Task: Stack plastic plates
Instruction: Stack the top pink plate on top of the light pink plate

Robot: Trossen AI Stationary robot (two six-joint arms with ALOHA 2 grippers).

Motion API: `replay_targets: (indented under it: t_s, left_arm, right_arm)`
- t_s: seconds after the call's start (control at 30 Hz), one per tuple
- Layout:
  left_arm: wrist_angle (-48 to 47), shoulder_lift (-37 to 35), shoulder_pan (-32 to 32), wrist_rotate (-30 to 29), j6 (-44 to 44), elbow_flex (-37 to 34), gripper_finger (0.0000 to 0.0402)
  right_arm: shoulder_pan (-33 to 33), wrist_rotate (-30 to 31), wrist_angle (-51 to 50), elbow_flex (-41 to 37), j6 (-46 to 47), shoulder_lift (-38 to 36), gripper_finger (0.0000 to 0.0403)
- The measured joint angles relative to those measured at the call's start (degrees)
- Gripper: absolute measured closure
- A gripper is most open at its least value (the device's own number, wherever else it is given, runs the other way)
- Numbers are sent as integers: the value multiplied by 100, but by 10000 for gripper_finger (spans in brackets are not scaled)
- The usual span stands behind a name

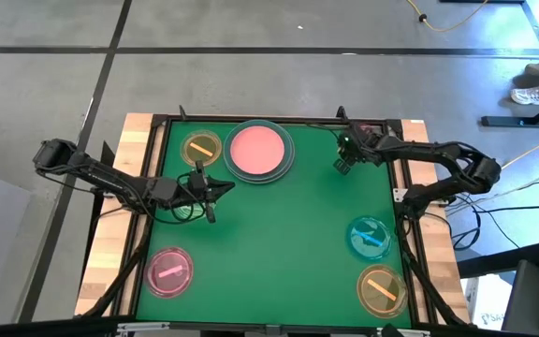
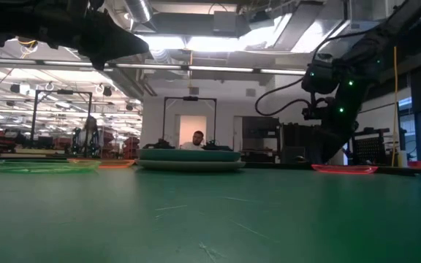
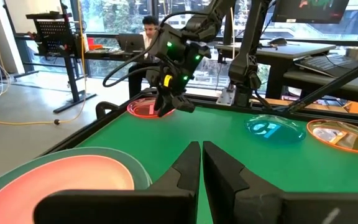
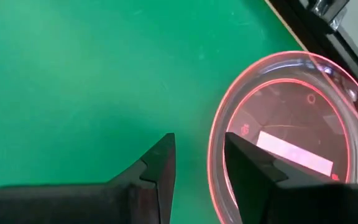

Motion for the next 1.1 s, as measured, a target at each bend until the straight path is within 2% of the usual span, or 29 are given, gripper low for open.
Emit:
replay_targets:
  t_s: [0.2, 0.37, 0.57, 0.87, 0.97, 1.1]
  left_arm:
    - [-2, 0, 0, 0, 2, 0, 390]
    - [-2, 0, 0, 0, 2, 0, 390]
    - [-2, 0, 0, 0, 4, 0, 390]
    - [-3, 0, 0, 0, 4, 0, 390]
    - [-9, 0, 0, 0, 4, 0, 390]
    - [-7, 0, 0, 0, 4, 0, 390]
  right_arm:
    - [0, 333, 253, -156, 51, 0, 276]
    - [0, 149, 403, -168, 52, 0, 276]
    - [0, 226, 459, -168, 89, 165, 276]
    - [2, 1035, 528, -168, 53, 644, 279]
    - [0, 1054, 555, -168, 53, 645, 299]
    - [4, 1038, 534, -168, 21, 645, 355]
